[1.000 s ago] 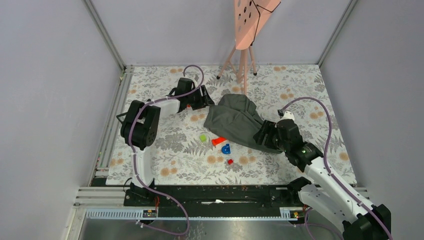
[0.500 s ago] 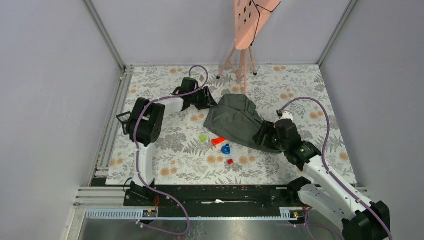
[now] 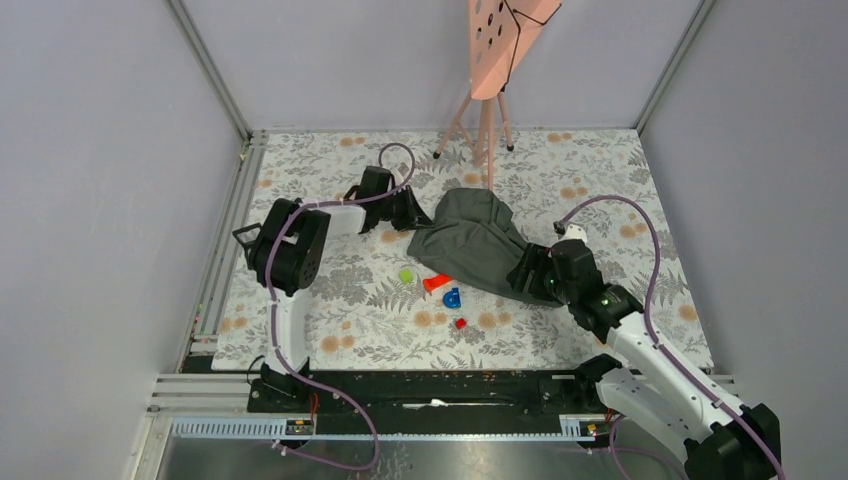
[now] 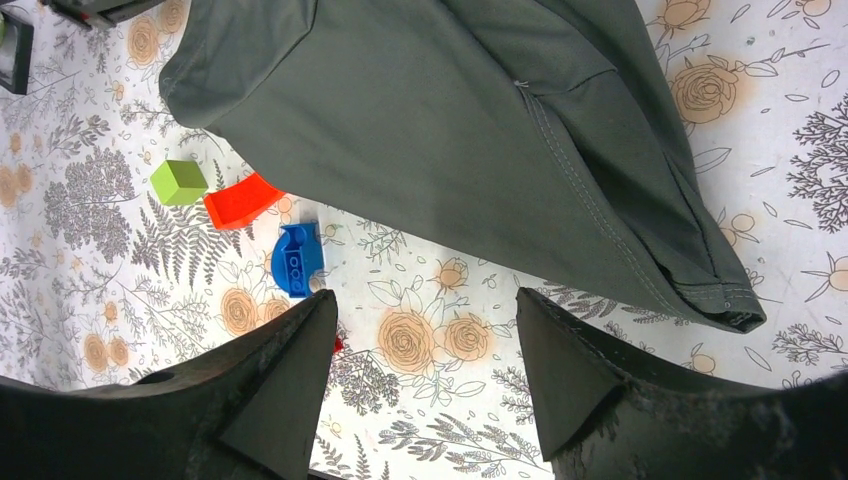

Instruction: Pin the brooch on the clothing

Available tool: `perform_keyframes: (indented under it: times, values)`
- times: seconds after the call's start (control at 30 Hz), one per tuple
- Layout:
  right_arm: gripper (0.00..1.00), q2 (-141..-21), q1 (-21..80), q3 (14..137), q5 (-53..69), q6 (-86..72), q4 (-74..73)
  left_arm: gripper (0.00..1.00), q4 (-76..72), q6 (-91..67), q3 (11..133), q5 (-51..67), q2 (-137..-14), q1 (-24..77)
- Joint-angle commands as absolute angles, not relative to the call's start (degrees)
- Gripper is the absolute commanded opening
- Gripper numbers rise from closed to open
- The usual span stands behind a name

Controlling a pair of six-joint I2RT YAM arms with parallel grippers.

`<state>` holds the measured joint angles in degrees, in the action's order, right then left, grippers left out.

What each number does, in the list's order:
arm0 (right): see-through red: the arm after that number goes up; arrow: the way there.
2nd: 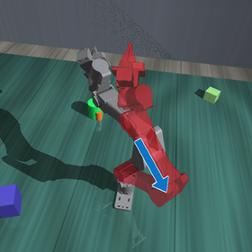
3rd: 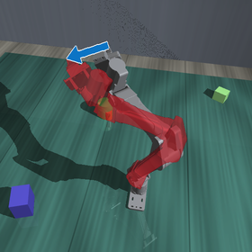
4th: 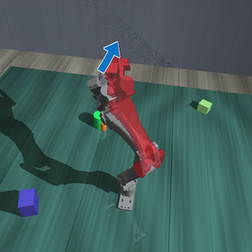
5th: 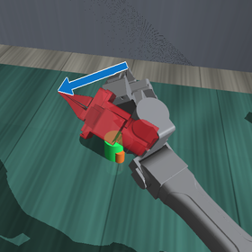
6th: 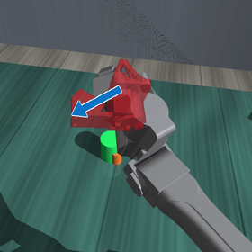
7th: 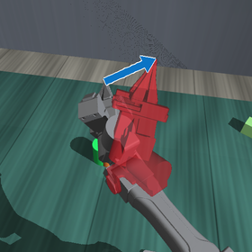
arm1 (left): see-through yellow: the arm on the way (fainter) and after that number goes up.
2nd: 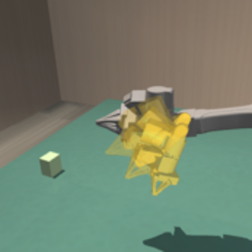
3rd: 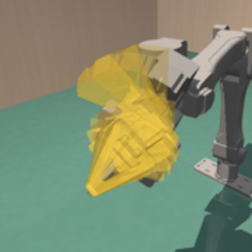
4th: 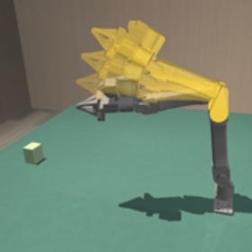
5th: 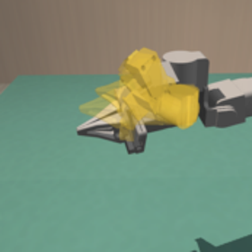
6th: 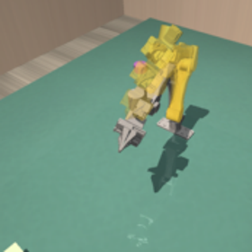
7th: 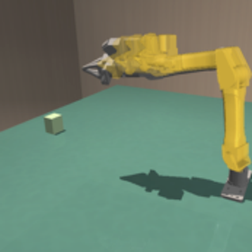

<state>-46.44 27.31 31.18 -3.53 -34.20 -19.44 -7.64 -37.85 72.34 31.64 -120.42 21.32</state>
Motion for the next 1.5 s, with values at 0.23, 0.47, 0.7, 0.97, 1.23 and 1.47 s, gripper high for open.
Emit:
perform_keyframes:
  times: [0.23,0.47,0.7,0.97,1.23,1.47]
  values:
    - [0.73,-43.77,27.33,33.29,-9.96,-31.08,-24.06,0.0,-22.49,-48.44,58.32,39.4,-93.04,21.13]
    - [0.74,-45.18,27.33,34.64,-10.72,-29.73,-24.11,0.0,-1.54,-36.46,46.03,33.12,-70.36,21.41]
    - [0.75,-46.54,27.33,34.08,-8.61,-29.9,-19.95,0.0,22.94,-29.71,36.9,33.57,-46.58,23.21]
    - [0.72,-55.92,27.42,34.47,2.05,-33.09,-13.56,0.0,36.21,-30.49,37.19,29.77,-37.8,25.75]
    - [0.69,-60.14,33.75,33.64,8.02,-34.96,-6.46,0.0,39.46,-28.97,38.23,26.11,-40.1,25.77]
    - [0.63,-64.72,39.61,34.66,10.89,-29.95,-2.55,0.0,39.46,-28.77,38.79,24.85,-40.37,25.76]
